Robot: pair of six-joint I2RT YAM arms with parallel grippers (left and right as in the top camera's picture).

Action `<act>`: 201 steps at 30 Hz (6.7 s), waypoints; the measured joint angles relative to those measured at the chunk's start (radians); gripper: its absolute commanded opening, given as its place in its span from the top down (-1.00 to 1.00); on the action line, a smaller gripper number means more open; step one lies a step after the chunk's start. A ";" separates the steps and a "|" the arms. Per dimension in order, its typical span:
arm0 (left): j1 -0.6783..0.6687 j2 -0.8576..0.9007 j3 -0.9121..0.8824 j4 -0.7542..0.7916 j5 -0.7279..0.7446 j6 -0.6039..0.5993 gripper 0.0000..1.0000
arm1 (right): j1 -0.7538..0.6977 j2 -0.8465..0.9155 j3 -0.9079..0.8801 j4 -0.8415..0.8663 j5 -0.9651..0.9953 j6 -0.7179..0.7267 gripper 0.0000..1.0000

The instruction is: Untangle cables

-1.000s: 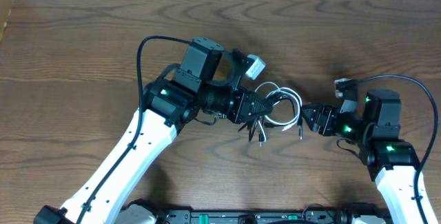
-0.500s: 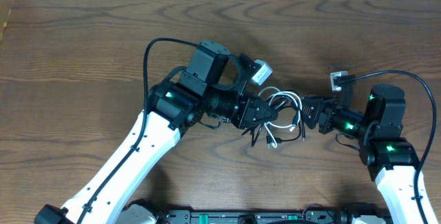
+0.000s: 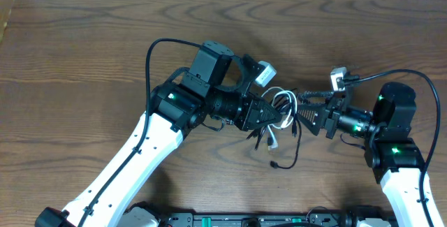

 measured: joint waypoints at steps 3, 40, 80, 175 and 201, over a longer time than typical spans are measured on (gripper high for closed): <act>0.000 0.000 0.000 -0.006 -0.001 0.000 0.86 | 0.000 0.000 0.000 0.018 0.046 0.001 -0.43; 0.000 0.000 0.000 -0.012 -0.068 0.019 0.85 | 0.000 0.000 0.000 -0.362 0.406 0.000 -0.54; 0.126 -0.097 0.000 -0.228 -0.647 0.014 0.85 | -0.050 0.163 0.000 -0.725 1.435 0.194 0.20; -0.027 0.019 0.003 -0.204 -0.607 -0.109 0.85 | 0.191 0.164 -0.004 -0.036 0.322 0.005 0.98; 0.098 0.019 0.003 -0.248 -0.644 -0.109 0.86 | 0.140 0.166 -0.004 -0.351 0.890 0.251 0.62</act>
